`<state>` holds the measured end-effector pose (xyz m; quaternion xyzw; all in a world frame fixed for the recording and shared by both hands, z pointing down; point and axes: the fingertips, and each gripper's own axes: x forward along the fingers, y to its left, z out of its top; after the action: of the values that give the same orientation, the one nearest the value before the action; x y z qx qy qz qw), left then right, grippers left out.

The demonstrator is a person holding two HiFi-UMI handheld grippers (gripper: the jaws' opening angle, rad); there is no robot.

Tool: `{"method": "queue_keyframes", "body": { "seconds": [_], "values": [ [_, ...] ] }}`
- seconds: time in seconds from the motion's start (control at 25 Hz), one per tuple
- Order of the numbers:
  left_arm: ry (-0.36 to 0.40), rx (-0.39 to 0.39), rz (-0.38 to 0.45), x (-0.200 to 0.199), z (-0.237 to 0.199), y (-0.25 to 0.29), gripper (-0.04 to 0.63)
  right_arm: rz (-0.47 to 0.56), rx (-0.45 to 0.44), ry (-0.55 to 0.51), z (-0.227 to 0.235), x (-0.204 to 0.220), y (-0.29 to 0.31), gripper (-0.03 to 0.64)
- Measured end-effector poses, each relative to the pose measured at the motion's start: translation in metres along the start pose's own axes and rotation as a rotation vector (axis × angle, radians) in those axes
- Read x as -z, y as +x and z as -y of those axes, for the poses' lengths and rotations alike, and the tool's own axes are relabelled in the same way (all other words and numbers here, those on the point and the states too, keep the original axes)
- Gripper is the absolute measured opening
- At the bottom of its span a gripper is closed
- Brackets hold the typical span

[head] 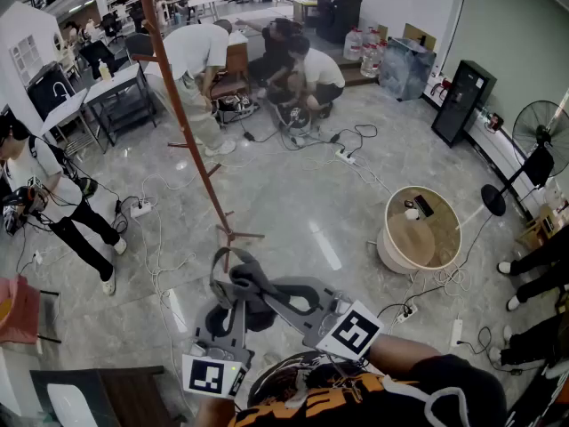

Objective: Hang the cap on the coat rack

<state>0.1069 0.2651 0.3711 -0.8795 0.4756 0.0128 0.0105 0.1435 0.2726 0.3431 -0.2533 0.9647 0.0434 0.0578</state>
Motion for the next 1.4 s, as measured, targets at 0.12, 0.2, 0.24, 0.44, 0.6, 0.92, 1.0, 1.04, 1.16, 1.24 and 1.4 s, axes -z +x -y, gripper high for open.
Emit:
{"method": "queue_keyframes", "body": {
  "seconds": [0.12, 0.2, 0.24, 0.44, 0.6, 0.92, 1.0, 1.04, 1.16, 1.24, 1.4],
  "values": [
    [-0.039, -0.007, 0.012, -0.003, -0.002, -0.001, 0.031, -0.008, -0.003, -0.004, -0.001, 0.002, 0.003, 0.04],
    [-0.041, -0.009, 0.012, -0.001, -0.003, -0.002, 0.031, -0.009, -0.005, -0.003, -0.002, 0.004, 0.004, 0.04],
    [-0.031, -0.008, 0.009, 0.0, -0.004, -0.002, 0.031, -0.007, -0.006, -0.003, -0.002, 0.004, 0.004, 0.04],
    [-0.003, -0.004, 0.0, 0.003, -0.009, -0.005, 0.031, -0.007, -0.01, -0.008, -0.004, 0.005, 0.009, 0.04],
    [-0.006, -0.008, 0.004, 0.005, -0.012, -0.008, 0.031, -0.01, -0.023, 0.044, -0.006, 0.009, 0.011, 0.04],
    [-0.01, -0.006, 0.011, 0.008, -0.03, -0.019, 0.031, -0.026, -0.021, 0.041, -0.016, 0.015, 0.03, 0.04],
    [-0.008, -0.002, 0.011, 0.005, -0.038, -0.024, 0.031, -0.03, -0.018, 0.039, -0.02, 0.013, 0.038, 0.04],
    [-0.007, 0.001, 0.012, 0.002, -0.043, -0.026, 0.031, -0.03, -0.016, 0.038, -0.021, 0.012, 0.043, 0.04],
    [-0.006, 0.01, 0.014, -0.008, -0.067, -0.031, 0.031, -0.031, -0.007, 0.036, -0.024, 0.005, 0.07, 0.04],
    [-0.005, 0.017, 0.012, -0.013, -0.084, -0.035, 0.031, -0.033, 0.0, 0.036, -0.027, 0.002, 0.087, 0.04],
    [0.002, 0.028, 0.016, -0.003, -0.093, -0.047, 0.031, -0.032, 0.005, 0.027, -0.041, 0.014, 0.096, 0.04]
  ]
}}
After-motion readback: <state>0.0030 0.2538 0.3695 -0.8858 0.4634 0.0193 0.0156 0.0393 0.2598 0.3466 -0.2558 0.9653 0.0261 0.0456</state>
